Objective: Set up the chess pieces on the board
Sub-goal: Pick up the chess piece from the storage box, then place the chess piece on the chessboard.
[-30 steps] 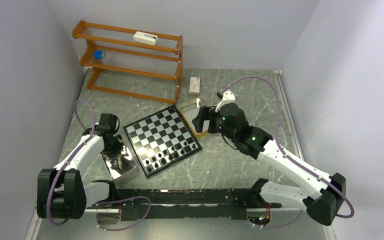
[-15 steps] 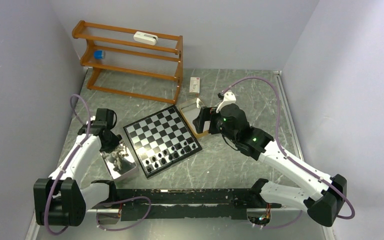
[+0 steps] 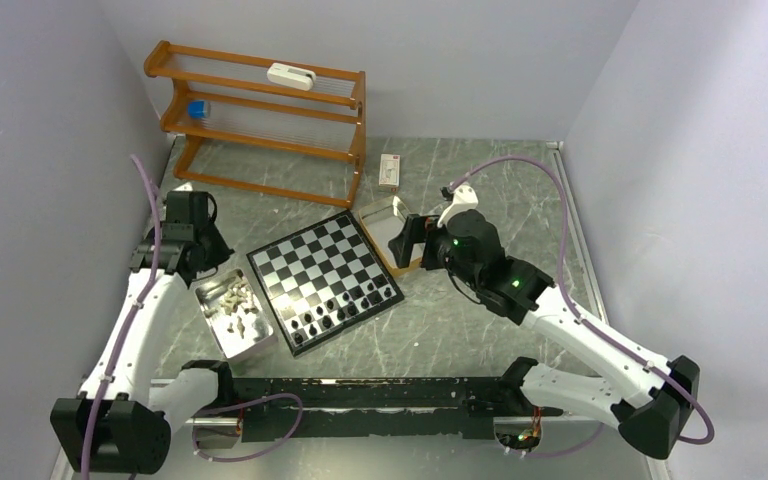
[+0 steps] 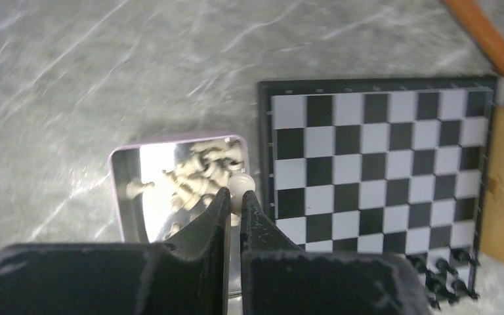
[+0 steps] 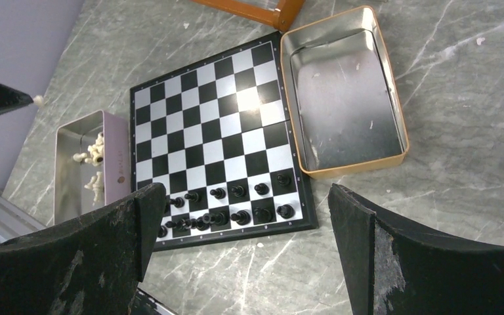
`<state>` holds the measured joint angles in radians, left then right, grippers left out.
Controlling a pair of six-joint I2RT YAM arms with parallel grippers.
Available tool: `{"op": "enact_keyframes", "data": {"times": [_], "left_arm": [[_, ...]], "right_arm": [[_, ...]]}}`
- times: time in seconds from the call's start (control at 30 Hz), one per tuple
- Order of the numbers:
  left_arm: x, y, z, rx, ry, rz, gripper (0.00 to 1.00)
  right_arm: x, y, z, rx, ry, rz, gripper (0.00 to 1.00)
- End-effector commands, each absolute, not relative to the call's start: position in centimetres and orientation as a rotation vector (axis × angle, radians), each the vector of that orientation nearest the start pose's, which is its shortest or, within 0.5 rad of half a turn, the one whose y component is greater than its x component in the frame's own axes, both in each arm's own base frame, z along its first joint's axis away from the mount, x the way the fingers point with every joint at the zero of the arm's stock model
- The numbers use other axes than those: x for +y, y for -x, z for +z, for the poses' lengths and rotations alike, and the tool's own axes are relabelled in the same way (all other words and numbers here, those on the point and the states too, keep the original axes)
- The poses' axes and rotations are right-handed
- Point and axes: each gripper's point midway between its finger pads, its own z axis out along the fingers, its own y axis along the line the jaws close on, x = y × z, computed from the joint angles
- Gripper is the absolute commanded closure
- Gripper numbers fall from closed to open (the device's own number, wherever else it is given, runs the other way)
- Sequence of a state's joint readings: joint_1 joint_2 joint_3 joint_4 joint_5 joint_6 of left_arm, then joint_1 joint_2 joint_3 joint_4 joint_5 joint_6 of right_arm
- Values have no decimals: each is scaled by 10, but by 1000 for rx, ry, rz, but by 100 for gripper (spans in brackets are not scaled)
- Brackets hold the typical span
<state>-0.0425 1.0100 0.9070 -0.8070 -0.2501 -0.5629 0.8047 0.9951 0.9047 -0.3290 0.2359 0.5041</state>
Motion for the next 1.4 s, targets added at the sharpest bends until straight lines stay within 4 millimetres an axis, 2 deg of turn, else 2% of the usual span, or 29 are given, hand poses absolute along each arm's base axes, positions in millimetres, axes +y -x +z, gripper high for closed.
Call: {"op": "enact_keyframes", "data": {"times": [0.0,0.07,0.13,0.23,0.4,0.53,0.7,0.9,1.0,1.1,1.37], "left_arm": [[-29,-289,189,2300,353,-187,95],[-50,-301,203,2286,220,-257,95],[-68,-312,209,2294,136,-248,95],[-101,-327,207,2340,-14,-229,95],[-157,-348,195,2384,-222,-224,95],[-198,-362,171,2416,-345,-222,95],[-233,-374,144,2444,-461,-167,95],[-264,-387,116,2438,-507,-209,95],[-272,-391,101,2454,-529,-219,95],[-271,-395,87,2483,-532,-179,95],[-274,-409,74,2486,-533,-129,95]], "right_arm": [[221,-246,237,2025,126,591,1],[218,-245,237,2022,124,585,1],[215,-244,240,2015,128,581,0],[210,-242,248,1993,131,570,0],[207,-233,264,1935,173,612,0],[199,-228,274,1892,155,629,0],[189,-223,281,1855,115,642,0],[192,-220,278,1876,136,652,0],[193,-221,276,1888,137,647,0],[193,-220,279,1883,139,652,0],[190,-218,289,1858,136,663,0]]}}
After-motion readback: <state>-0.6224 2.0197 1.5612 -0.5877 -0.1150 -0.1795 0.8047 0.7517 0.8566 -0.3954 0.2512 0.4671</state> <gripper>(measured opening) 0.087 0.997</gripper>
